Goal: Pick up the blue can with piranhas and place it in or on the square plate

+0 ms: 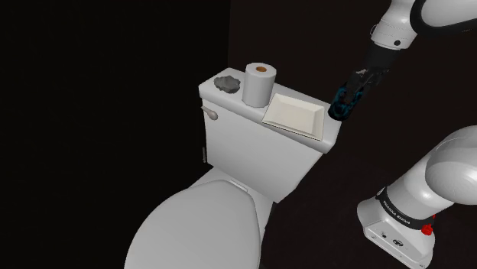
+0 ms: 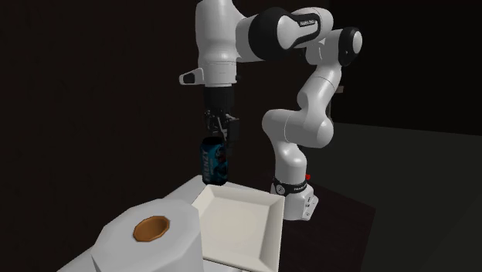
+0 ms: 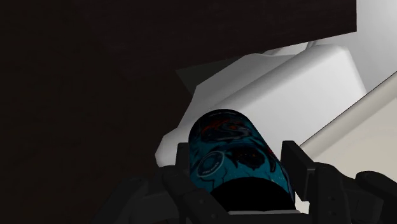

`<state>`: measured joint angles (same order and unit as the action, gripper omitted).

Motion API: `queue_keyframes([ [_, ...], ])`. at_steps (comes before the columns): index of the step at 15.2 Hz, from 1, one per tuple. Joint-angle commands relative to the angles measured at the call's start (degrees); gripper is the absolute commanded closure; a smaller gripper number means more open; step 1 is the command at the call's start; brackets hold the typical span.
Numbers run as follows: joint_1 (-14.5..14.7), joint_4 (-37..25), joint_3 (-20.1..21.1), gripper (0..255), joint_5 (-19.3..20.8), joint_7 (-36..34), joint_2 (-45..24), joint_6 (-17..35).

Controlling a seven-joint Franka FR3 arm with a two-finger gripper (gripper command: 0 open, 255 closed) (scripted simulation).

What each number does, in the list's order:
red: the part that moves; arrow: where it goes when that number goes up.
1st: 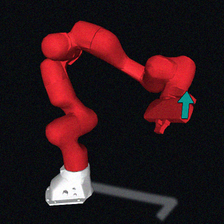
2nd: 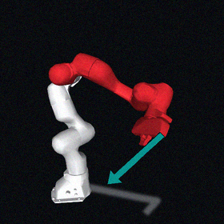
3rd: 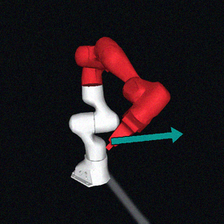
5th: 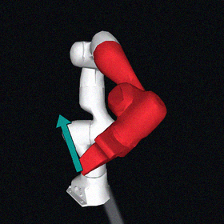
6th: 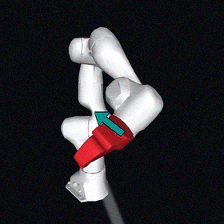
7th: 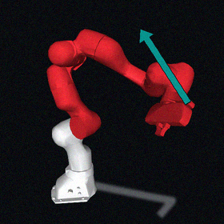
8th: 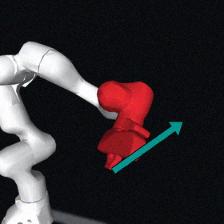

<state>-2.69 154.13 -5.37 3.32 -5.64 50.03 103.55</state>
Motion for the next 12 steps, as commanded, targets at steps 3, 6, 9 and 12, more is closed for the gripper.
queue_keyframes([
  [3, 0.0, 0.0, 0.0, 255, 0.0, 0.0, 0.0, 0.0],
  [6, 0.0, 0.0, 0.0, 255, 0.0, 0.0, 0.0, 0.0],
  [9, 0.0, 0.0, 0.0, 255, 0.0, 0.0, 0.0, 0.0],
  [12, 0.1, -2.2, 0.1, 255, -0.1, 0.0, 0.0, -2.3],
])
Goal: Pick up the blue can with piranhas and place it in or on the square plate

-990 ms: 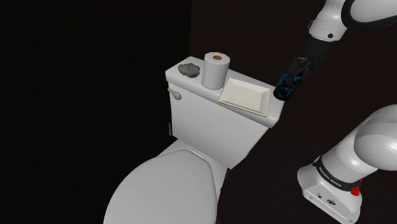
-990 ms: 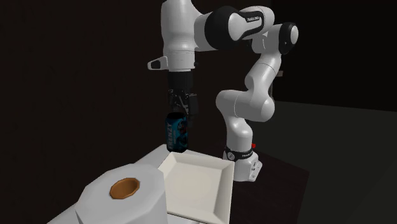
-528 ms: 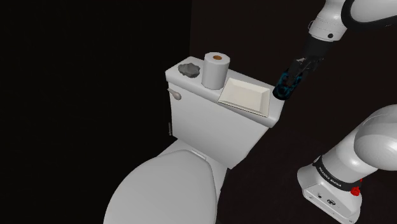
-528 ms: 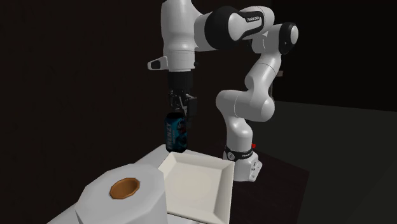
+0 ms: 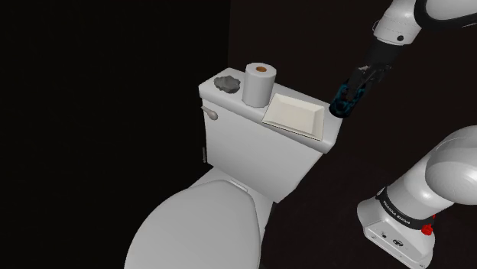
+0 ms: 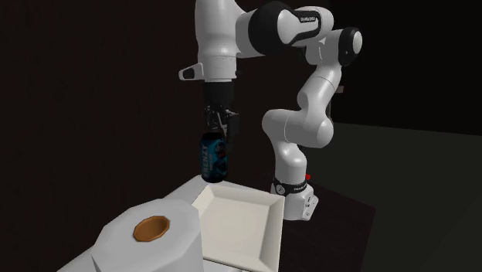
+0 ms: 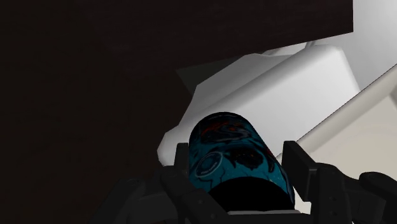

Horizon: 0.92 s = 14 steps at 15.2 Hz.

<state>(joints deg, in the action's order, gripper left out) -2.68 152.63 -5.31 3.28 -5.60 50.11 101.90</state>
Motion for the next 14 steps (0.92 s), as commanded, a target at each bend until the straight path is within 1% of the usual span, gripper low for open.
queue_keyframes([
  [1, 0.1, -1.5, 0.1, 255, -0.1, -0.1, 0.0, -1.4],
  [14, 0.4, -12.3, 0.7, 255, -0.7, -0.1, -1.4, -10.9],
])
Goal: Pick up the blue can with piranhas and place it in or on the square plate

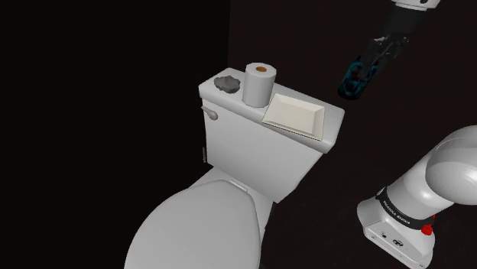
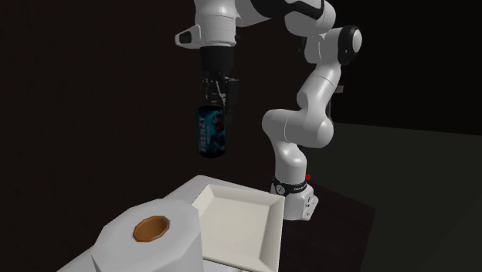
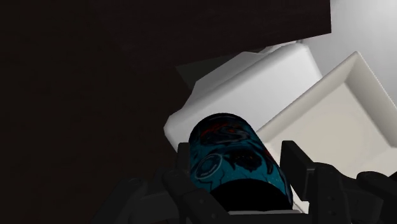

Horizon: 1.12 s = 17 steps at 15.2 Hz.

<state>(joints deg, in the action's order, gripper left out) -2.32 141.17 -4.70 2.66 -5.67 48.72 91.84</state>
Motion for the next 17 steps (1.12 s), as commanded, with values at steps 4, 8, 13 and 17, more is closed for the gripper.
queue_keyframes([
  [4, 1.6, -3.4, 3.6, 255, -2.8, -3.8, -3.0, -0.4],
  [8, 3.3, -7.5, 8.1, 255, -5.8, -8.7, -7.7, 0.3],
  [13, 4.8, -14.0, 13.3, 255, -8.5, -14.6, -14.5, 1.0],
  [17, 5.2, -13.2, 14.7, 255, -9.1, -16.0, -15.9, 3.3],
])
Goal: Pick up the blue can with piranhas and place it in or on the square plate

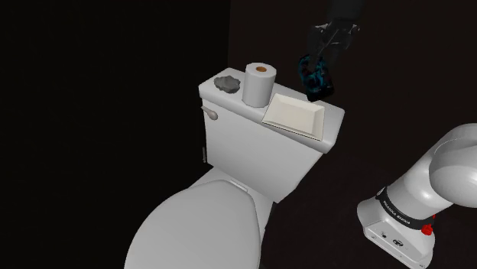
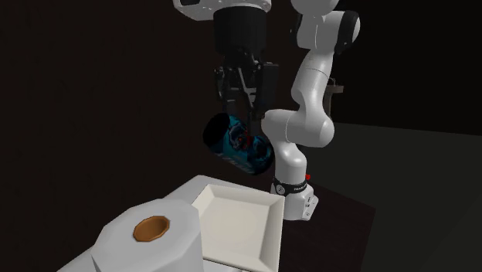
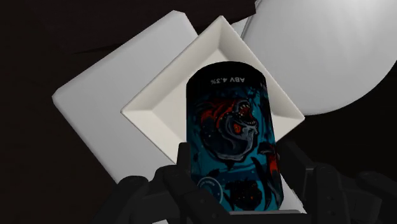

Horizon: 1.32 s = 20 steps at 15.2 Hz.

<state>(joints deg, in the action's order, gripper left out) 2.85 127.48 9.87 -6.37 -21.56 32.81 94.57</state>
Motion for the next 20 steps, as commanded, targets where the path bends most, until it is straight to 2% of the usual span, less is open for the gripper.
queue_keyframes([
  [1, 0.1, 1.4, 0.2, 255, -0.1, -0.1, 0.1, 1.3],
  [15, 0.4, 12.2, 1.0, 255, -0.9, 0.3, 0.2, 12.1],
  [20, 0.4, 12.6, 1.1, 255, -0.9, 0.3, 0.1, 12.6],
])
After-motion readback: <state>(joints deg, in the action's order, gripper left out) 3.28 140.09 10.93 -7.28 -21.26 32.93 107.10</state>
